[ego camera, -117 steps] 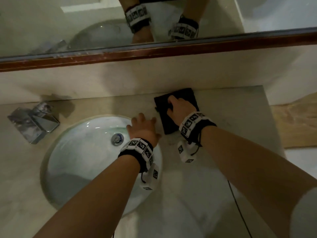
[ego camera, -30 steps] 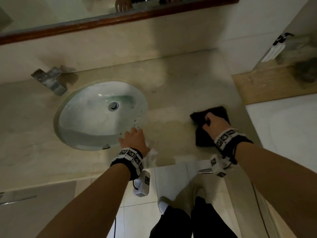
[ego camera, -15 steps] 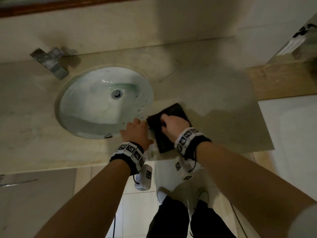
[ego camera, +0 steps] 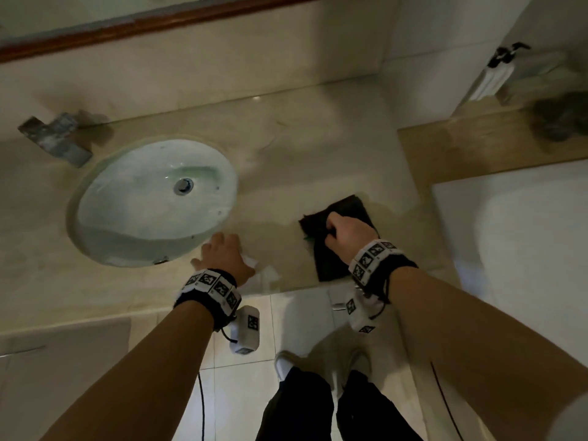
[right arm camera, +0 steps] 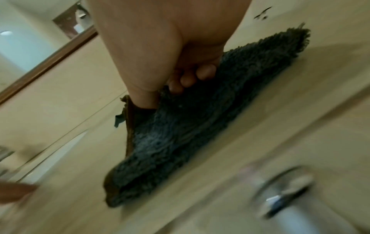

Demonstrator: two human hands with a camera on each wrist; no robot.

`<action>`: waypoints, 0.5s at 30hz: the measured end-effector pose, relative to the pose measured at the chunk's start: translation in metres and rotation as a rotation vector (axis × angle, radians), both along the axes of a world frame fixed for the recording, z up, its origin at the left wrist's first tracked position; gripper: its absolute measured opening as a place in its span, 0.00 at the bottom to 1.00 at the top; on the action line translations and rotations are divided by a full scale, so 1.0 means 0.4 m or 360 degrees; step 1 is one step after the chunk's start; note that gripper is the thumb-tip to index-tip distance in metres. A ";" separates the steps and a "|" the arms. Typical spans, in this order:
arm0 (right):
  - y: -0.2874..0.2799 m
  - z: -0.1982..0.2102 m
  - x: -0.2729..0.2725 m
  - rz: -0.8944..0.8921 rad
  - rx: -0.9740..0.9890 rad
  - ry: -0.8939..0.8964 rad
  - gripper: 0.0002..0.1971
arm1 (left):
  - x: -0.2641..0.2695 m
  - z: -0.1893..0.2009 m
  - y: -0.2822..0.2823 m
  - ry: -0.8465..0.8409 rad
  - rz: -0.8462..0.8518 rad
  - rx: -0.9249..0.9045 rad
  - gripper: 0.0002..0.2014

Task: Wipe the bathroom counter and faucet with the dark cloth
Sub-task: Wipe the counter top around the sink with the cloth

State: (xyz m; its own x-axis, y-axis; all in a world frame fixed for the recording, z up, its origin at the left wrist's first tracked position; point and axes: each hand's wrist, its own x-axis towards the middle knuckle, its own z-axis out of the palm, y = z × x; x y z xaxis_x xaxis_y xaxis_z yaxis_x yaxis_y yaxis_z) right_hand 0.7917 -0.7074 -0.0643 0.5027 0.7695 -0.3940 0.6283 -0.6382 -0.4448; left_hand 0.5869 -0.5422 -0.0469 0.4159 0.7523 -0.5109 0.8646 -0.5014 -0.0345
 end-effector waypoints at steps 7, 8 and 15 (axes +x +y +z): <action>-0.290 -0.010 0.152 -0.0402 0.0007 -0.0036 0.07 | 0.033 0.002 -0.045 0.0022 0.0162 0.0023 0.44; -0.311 -0.012 0.154 -0.0423 0.0021 -0.0033 0.07 | 0.034 0.003 -0.050 0.0025 0.0182 0.0041 0.43; -0.310 -0.017 0.143 -0.0470 -0.0008 -0.0075 0.07 | 0.001 0.006 -0.088 0.0032 0.0421 0.0016 0.39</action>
